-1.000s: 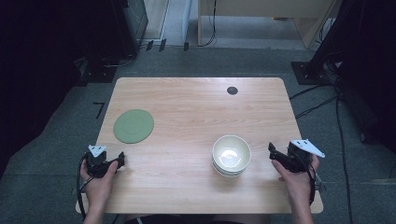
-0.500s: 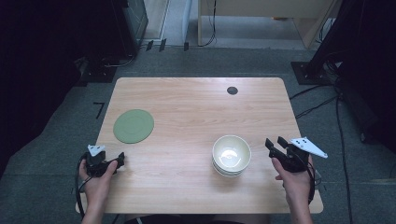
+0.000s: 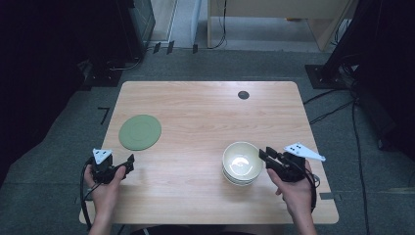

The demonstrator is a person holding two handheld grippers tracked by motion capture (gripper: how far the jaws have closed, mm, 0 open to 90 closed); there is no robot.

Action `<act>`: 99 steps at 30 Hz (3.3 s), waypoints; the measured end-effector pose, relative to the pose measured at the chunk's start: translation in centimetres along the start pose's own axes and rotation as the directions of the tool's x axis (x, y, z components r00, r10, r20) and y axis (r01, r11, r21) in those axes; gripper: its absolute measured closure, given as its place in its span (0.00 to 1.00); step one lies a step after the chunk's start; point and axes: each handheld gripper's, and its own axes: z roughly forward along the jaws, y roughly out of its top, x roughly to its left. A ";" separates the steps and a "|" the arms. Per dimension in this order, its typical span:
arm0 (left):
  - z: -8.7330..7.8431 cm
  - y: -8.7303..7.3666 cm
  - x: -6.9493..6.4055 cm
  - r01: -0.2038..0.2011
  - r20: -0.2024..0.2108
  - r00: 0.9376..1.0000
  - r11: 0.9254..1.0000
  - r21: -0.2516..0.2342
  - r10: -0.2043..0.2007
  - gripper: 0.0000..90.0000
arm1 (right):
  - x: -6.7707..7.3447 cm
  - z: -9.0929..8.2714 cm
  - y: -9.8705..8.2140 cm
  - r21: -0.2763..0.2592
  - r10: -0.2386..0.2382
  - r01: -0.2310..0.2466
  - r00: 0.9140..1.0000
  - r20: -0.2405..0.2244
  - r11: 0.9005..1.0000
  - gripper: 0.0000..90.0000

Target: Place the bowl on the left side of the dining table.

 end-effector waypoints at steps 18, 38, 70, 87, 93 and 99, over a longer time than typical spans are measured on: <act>-0.4 0.7 -2.2 -0.037 0.060 0.998 0.999 0.023 0.035 0.20 | 2.1 2.6 -1.5 0.043 -0.090 0.085 0.984 0.151 0.995 0.94; -0.6 0.9 -2.6 -0.038 0.078 0.996 0.999 0.019 0.036 0.20 | 3.1 2.1 -1.6 -0.093 -0.261 0.282 0.947 0.186 0.955 0.92; -2.3 2.0 -4.5 0.029 0.218 0.976 0.998 -0.049 -0.018 0.19 | 4.7 1.1 -0.3 -0.109 -0.238 0.270 0.941 0.241 0.957 0.94; -4.9 3.5 -5.5 0.036 0.289 0.957 0.993 -0.116 -0.001 0.19 | 8.1 1.4 1.3 -0.209 -0.268 0.315 0.937 0.226 0.926 0.94; -5.6 3.8 -5.6 0.037 0.293 0.956 0.990 -0.133 0.004 0.19 | 10.2 2.6 1.5 -0.217 -0.298 0.337 0.935 0.194 0.916 0.94; -6.0 4.0 -5.8 0.040 0.311 0.950 0.990 -0.135 0.004 0.19 | 12.1 3.8 1.4 -0.232 -0.308 0.343 0.935 0.174 0.910 0.94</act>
